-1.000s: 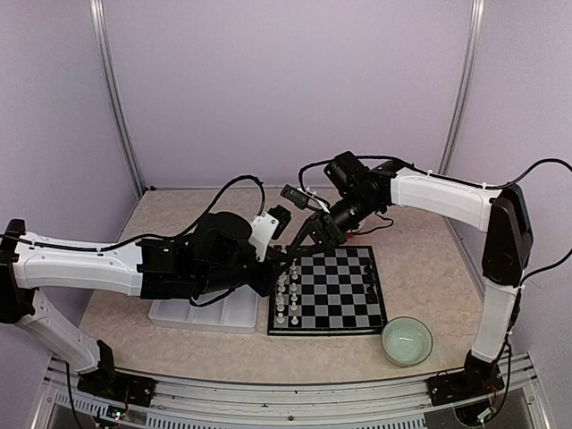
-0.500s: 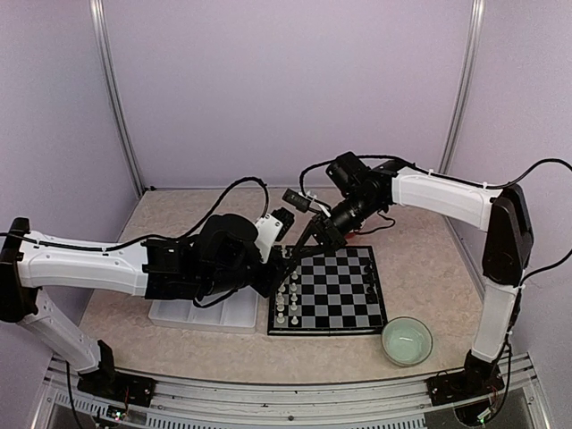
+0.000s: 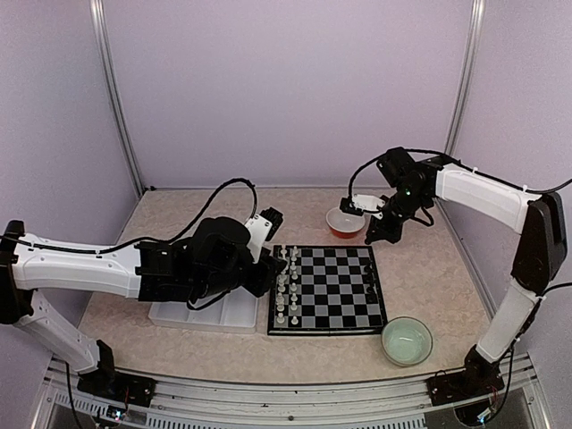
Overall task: Set up the chess pieces on the board
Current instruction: Place the knight at b8.
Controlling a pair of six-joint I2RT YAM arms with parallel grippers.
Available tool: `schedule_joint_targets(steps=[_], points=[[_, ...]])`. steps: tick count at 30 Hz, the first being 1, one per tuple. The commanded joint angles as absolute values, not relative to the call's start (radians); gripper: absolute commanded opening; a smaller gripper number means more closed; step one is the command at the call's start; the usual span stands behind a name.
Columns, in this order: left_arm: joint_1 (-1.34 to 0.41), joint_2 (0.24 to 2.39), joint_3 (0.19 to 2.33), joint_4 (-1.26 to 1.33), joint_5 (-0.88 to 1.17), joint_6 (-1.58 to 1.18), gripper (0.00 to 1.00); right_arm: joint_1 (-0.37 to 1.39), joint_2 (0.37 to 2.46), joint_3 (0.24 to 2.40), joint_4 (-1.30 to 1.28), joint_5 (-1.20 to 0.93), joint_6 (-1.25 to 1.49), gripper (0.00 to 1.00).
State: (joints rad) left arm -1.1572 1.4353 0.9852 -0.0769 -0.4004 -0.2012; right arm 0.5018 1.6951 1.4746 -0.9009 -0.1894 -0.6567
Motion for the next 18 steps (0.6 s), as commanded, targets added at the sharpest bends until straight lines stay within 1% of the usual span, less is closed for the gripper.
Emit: schedule_joint_targets(steps=[1,7,13,18], points=[[-1.153,1.477,0.998,-0.069,-0.398,-0.217,0.46,0.441,1.762,1.519,-0.946,-0.073,-0.709,0.0],[-1.155,1.501,1.01,-0.092,-0.397,-0.235,0.46,0.429,1.873,1.622,-0.983,-0.065,-0.726,0.0],[-1.154,1.493,0.992,-0.092,-0.398,-0.242,0.46,0.427,1.979,1.737,-1.046,-0.147,-0.715,0.0],[-1.154,1.495,0.994,-0.103,-0.398,-0.248,0.46,0.426,2.056,1.793,-1.093,-0.163,-0.7,0.0]])
